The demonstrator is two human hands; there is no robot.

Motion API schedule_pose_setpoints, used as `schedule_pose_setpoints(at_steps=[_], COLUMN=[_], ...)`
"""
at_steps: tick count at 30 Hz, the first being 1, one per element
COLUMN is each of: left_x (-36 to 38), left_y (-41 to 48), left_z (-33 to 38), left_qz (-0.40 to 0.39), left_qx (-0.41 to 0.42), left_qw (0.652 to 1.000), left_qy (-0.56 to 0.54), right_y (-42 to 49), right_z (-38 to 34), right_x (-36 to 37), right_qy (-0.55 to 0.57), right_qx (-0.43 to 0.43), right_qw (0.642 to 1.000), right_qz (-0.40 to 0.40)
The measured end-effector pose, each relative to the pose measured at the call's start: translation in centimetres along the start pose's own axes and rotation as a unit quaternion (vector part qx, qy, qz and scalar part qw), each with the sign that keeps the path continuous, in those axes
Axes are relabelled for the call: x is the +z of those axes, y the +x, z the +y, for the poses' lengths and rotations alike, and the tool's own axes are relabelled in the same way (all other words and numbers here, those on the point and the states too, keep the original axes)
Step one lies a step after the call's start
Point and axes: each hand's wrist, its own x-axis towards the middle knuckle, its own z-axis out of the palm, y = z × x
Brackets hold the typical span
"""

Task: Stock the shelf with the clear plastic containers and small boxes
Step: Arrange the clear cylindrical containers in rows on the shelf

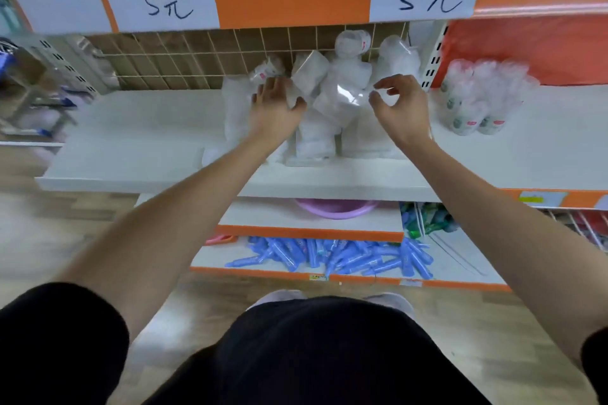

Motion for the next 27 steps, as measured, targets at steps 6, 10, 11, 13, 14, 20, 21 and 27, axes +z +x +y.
schedule_pose_setpoints(at_steps=[6, 10, 11, 13, 14, 20, 21, 27], left_x=[2.0, 2.8, 3.0, 3.4, 3.7, 4.4, 4.3, 2.5], left_y=[4.8, 6.4, 6.8, 7.3, 7.6, 7.6, 7.5, 6.6], left_z=[1.2, 1.7, 1.8, 1.7, 1.7, 1.4, 1.3, 0.2], left_qz=[-0.042, -0.066, -0.068, -0.071, -0.067, -0.038, -0.034, -0.015], left_qx=[-0.045, -0.043, -0.039, -0.033, -0.033, -0.04, -0.043, -0.014], left_qw=[0.998, 0.997, 0.997, 0.997, 0.997, 0.997, 0.997, 1.0], left_qy=[-0.028, -0.013, -0.015, -0.019, -0.024, -0.046, -0.049, -0.021], right_y=[2.9, 6.8, 7.8, 9.7, 10.5, 13.8, 14.0, 13.7], right_z=[0.4, 1.7, 2.0, 2.7, 3.0, 3.6, 3.5, 2.9], right_x=[-0.3, -1.3, -1.5, -1.7, -1.6, -0.6, -0.3, 1.0], right_qy=[-0.035, -0.09, -0.11, -0.144, -0.156, -0.198, -0.205, -0.18], right_qx=[-0.016, -0.024, -0.025, -0.018, -0.008, 0.093, 0.098, 0.143], right_qw=[0.998, 0.994, 0.992, 0.988, 0.987, 0.974, 0.972, 0.971], right_qz=[0.041, 0.055, 0.057, 0.052, 0.042, -0.051, -0.061, -0.059])
